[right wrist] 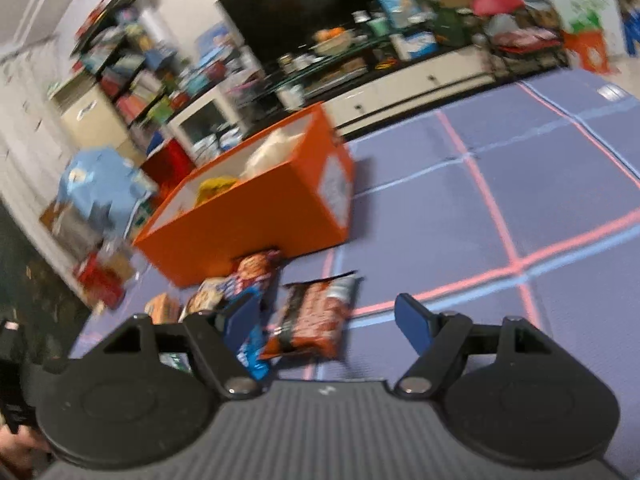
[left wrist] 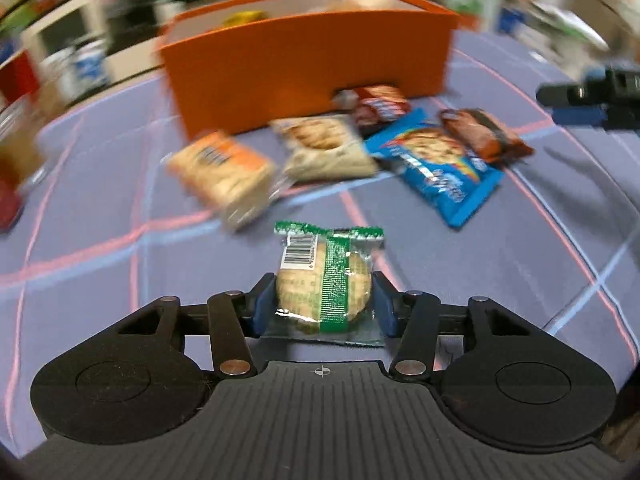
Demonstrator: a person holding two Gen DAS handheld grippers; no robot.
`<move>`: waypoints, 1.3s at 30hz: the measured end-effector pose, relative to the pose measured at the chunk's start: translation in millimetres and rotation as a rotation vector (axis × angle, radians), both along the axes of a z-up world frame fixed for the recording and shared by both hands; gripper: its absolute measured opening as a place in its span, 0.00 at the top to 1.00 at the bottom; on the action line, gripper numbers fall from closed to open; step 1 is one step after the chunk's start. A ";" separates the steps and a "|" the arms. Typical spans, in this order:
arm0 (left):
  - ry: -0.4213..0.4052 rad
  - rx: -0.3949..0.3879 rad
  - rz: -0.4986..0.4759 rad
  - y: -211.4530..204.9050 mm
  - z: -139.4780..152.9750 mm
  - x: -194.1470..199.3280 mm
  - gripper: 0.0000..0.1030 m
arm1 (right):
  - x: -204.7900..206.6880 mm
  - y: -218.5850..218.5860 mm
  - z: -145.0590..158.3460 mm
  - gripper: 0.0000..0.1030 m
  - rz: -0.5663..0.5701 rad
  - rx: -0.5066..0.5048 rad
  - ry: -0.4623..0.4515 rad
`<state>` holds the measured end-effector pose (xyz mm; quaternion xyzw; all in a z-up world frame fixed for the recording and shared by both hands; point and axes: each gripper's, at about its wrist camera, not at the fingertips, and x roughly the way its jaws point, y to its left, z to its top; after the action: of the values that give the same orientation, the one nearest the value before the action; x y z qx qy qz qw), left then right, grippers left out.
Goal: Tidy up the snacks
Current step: 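Withdraw both grippers from the box toward the remaining snacks, then grasp the green-wrapped round cake with the left gripper while the right grasps the red-brown wafer packet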
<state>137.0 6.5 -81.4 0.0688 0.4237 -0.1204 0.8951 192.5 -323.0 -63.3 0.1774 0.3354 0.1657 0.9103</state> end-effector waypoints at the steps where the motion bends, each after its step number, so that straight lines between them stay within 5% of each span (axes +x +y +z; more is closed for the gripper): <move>1: -0.018 -0.015 0.027 2.1 -2.4 -3.9 0.77 | 2.2 10.2 -2.0 0.25 0.019 -0.032 0.002; 7: -0.078 -0.073 0.062 13.1 -7.4 -3.3 0.71 | 13.5 50.0 -14.4 0.25 0.034 -0.229 0.006; 14: -0.069 -0.149 0.074 23.9 -3.6 -3.6 0.66 | 12.0 85.3 -10.2 0.25 0.100 -0.309 -0.083; 19: -0.056 -0.191 0.088 26.4 -2.6 -1.5 0.59 | 34.6 80.6 -16.9 0.25 -0.022 -0.362 -0.051; 26: -0.056 -0.206 0.085 27.7 -2.6 -3.1 0.58 | 42.3 77.6 -29.1 0.54 0.017 -0.421 0.001; 32: -0.069 -0.163 0.073 21.5 -4.0 -6.2 0.57 | -12.8 55.4 -29.9 0.54 0.071 -0.446 -0.015; 36: -0.076 -0.138 0.057 16.1 -6.0 -8.1 0.45 | -43.4 46.7 -34.3 0.51 0.064 -0.434 -0.054; 39: -0.084 -0.080 0.056 9.2 -9.9 -7.4 0.33 | -43.3 44.3 -37.3 0.33 0.072 -0.423 -0.061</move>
<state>129.6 15.8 -91.3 0.0259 0.3826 -0.1091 0.9171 149.2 -278.7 -100.6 -0.0346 0.3411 0.1294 0.9304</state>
